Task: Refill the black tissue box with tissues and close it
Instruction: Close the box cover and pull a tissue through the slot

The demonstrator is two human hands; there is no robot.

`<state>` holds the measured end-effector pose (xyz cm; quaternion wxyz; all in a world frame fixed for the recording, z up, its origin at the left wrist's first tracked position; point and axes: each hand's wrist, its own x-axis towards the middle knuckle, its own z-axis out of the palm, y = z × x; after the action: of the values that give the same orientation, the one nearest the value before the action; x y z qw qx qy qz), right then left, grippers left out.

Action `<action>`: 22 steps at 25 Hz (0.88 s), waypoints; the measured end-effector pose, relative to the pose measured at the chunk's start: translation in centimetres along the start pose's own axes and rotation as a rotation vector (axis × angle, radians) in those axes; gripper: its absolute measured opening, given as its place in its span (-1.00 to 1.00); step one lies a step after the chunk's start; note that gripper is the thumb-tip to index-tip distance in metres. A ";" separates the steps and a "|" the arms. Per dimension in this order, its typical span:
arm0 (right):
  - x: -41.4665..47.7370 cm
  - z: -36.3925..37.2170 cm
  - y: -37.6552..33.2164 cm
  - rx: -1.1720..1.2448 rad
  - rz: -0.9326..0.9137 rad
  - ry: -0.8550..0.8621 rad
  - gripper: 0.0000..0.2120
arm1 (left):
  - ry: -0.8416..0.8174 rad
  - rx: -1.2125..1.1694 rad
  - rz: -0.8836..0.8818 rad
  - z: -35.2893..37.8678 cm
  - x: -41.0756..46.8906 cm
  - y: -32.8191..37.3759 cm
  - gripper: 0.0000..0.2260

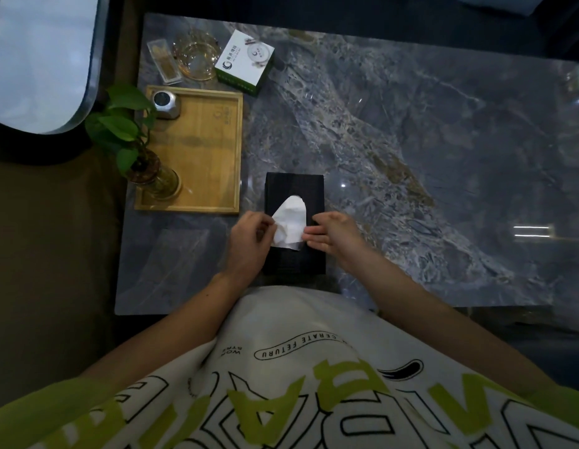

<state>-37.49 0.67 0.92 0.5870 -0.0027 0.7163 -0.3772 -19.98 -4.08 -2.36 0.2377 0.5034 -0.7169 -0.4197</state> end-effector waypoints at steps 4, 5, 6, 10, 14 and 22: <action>-0.4 0.5 0.5 -0.129 -0.002 -0.027 -0.97 | 0.029 -0.164 -0.187 -0.4 -0.2 -0.4 -0.96; -0.4 0.7 0.6 -0.133 -0.013 -0.016 -0.92 | 0.032 -0.193 -0.212 -0.4 -0.1 -0.5 -0.95; -0.4 0.8 0.6 -0.134 -0.019 -0.011 -0.85 | 0.028 -0.216 -0.232 -0.4 -0.1 -0.6 -0.95; -0.3 1.1 0.9 -0.196 -0.061 -0.043 -0.68 | 0.008 -0.307 -0.294 -0.3 -0.2 -0.8 -0.90; -0.1 1.4 0.7 -0.099 -0.123 0.001 -0.84 | -0.034 -0.351 -0.318 -0.5 -0.2 -0.7 -0.96; 0.3 3.7 -3.7 -0.156 -0.293 -0.024 -0.81 | -0.103 -0.241 -0.227 -0.9 -0.4 1.6 -0.52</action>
<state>-36.05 -4.11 2.57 0.5325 -0.1570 0.7283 -0.4018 -19.94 -3.83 -0.50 0.2103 0.5267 -0.6113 -0.5519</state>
